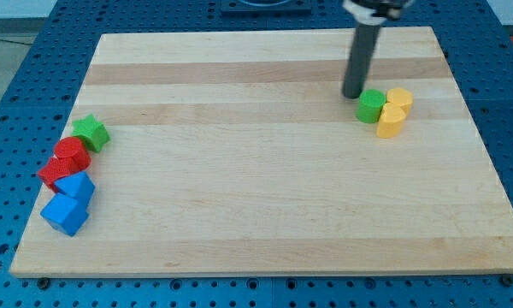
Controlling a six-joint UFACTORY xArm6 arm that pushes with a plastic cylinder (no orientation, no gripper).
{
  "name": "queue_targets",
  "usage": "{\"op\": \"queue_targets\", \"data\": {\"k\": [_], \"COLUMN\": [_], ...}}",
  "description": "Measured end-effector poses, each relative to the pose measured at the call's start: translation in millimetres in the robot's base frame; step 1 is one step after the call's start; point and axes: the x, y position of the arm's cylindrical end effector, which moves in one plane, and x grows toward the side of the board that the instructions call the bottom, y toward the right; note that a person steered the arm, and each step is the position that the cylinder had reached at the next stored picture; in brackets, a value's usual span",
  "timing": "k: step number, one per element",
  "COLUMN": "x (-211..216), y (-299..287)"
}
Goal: Move the green star to the bottom of the green circle
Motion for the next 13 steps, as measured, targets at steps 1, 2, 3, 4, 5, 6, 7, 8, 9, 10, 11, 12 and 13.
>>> {"op": "queue_targets", "data": {"k": [1, 2, 3, 4, 5, 6, 7, 8, 9, 10, 11, 12, 13], "x": [4, 12, 13, 16, 32, 91, 92, 81, 70, 72, 97, 125, 128], "y": [-132, -274, -402, -404, -399, -398, -403, -384, -334, -276, -229, -218, -192]}}
